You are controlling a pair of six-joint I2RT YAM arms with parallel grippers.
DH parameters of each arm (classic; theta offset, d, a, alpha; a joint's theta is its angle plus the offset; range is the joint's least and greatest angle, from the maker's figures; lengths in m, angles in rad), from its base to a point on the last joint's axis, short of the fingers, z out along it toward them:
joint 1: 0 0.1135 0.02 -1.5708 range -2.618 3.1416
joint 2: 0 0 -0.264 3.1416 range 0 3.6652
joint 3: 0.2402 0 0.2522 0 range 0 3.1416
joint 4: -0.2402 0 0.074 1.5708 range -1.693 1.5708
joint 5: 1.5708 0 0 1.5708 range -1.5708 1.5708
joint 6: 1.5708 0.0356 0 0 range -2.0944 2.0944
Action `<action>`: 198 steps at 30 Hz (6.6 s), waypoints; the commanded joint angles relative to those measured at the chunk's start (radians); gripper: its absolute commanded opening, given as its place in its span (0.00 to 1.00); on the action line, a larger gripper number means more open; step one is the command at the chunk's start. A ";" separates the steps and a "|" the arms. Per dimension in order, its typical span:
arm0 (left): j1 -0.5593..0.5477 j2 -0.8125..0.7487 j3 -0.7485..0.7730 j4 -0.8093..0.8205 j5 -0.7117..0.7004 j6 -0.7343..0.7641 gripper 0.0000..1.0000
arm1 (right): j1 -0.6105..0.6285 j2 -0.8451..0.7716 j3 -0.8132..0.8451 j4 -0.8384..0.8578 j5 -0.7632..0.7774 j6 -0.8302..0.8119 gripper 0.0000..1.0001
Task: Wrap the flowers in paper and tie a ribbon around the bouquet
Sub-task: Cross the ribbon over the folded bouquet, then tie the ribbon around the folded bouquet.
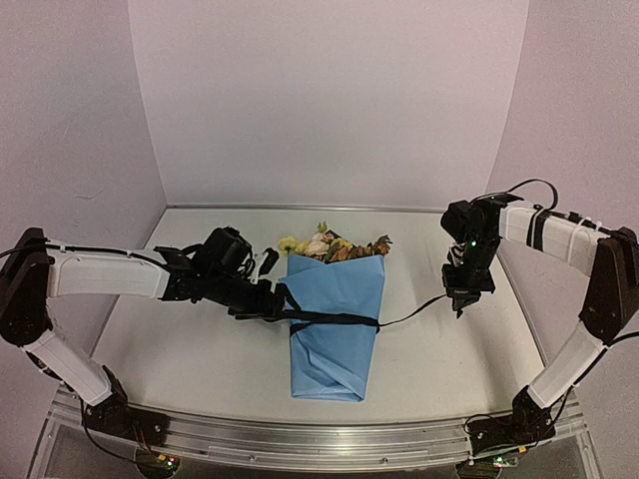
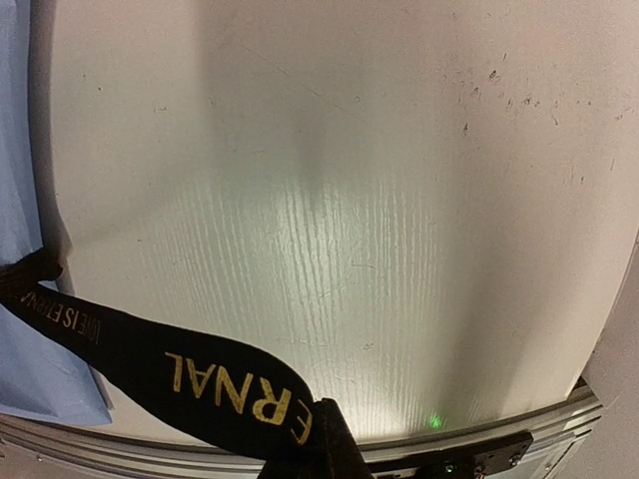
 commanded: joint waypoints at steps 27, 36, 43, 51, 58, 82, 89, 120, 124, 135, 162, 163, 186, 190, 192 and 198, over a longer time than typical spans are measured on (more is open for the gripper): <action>-0.048 0.251 0.029 0.149 0.145 -0.109 0.51 | 0.009 0.013 0.005 0.049 -0.001 0.014 0.00; -0.048 0.271 0.044 0.121 0.096 -0.134 0.00 | 0.006 0.039 0.024 0.049 0.026 -0.013 0.00; -0.048 0.264 0.039 0.102 0.067 -0.160 0.00 | -0.055 0.061 0.025 0.044 0.062 -0.033 0.00; -0.046 0.252 0.027 0.102 0.047 -0.172 0.00 | -0.145 0.108 0.042 0.021 0.073 -0.033 0.00; -0.046 0.241 0.019 0.103 0.044 -0.175 0.00 | -0.206 0.144 0.080 -0.006 0.078 -0.030 0.00; -0.045 0.217 0.001 0.111 0.041 -0.177 0.00 | -0.207 0.214 0.155 -0.100 -0.041 0.021 0.00; -0.006 0.187 -0.039 0.102 0.044 -0.208 0.00 | -0.159 0.159 0.119 -0.095 0.025 0.012 0.00; 0.004 0.145 -0.084 0.114 0.059 -0.224 0.08 | -0.118 0.112 0.035 -0.100 0.085 -0.010 0.00; 0.004 0.145 -0.086 0.105 0.049 -0.233 0.00 | -0.149 0.099 0.056 -0.119 0.113 -0.017 0.00; 0.004 0.150 -0.088 0.096 0.044 -0.245 0.00 | -0.216 0.142 0.103 -0.183 0.181 -0.050 0.00; 0.003 0.126 -0.083 0.109 0.053 -0.210 0.20 | -0.267 0.130 0.061 -0.166 0.224 -0.023 0.14; 0.002 0.123 -0.079 0.110 0.053 -0.204 0.23 | -0.258 0.117 0.056 -0.159 0.236 -0.022 0.22; 0.017 -0.098 -0.022 -0.055 -0.142 0.001 0.71 | -0.170 -0.208 -0.178 0.181 0.099 -0.053 0.98; 0.027 -0.109 0.018 -0.116 -0.250 0.138 0.74 | -0.024 -0.219 -0.190 0.257 0.121 -0.154 0.98; 0.027 -0.078 0.055 -0.161 -0.305 0.230 0.73 | 0.083 -0.244 -0.266 0.398 0.144 -0.280 0.98; 0.019 -0.062 0.078 -0.143 -0.433 0.488 0.70 | 0.230 -0.246 -0.551 0.919 -0.035 -0.553 0.98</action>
